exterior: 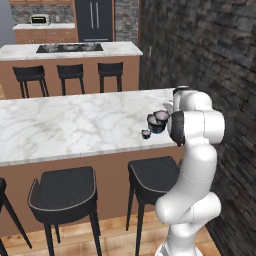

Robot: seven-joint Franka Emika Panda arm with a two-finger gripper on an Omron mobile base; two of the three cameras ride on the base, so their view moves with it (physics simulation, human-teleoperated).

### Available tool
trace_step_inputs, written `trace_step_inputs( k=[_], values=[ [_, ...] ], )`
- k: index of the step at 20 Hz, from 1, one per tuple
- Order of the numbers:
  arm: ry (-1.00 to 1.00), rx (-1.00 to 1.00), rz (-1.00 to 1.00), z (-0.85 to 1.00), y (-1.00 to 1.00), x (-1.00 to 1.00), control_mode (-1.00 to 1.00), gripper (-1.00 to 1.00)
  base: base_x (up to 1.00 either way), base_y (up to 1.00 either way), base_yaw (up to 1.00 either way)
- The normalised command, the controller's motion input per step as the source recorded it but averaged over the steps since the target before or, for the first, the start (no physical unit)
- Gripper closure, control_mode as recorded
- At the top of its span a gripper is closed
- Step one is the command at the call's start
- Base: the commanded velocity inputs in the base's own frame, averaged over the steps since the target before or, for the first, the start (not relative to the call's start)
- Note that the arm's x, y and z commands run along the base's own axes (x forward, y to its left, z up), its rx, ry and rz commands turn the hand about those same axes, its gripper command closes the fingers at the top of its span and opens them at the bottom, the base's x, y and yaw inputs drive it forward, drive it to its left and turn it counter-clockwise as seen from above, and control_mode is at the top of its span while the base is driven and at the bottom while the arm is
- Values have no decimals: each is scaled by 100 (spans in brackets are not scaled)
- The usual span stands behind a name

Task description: Stack the yogurt containers by placing the smaller containers on top of the larger containers.

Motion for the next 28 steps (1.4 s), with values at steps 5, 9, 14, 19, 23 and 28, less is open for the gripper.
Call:
trace_step_inputs(
  k=[5, 9, 14, 19, 23, 28],
  values=[
    [0, 0, 0, 0, 0, 18, -100, 100, 0, 0, 0],
    [0, 0, 0, 0, 0, 17, -100, 100, 0, 0, 0],
    [-1, 0, 0, -2, 0, 15, -100, 100, 0, 0, 0],
    [-2, 0, 2, -2, -4, 3, -100, 100, 0, 0, 0],
    [-1, 0, 2, 0, -3, 0, -100, 100, 0, 0, 0],
    [0, 0, 0, 0, 0, 0, -100, 100, 0, 0, 0]
  ],
)
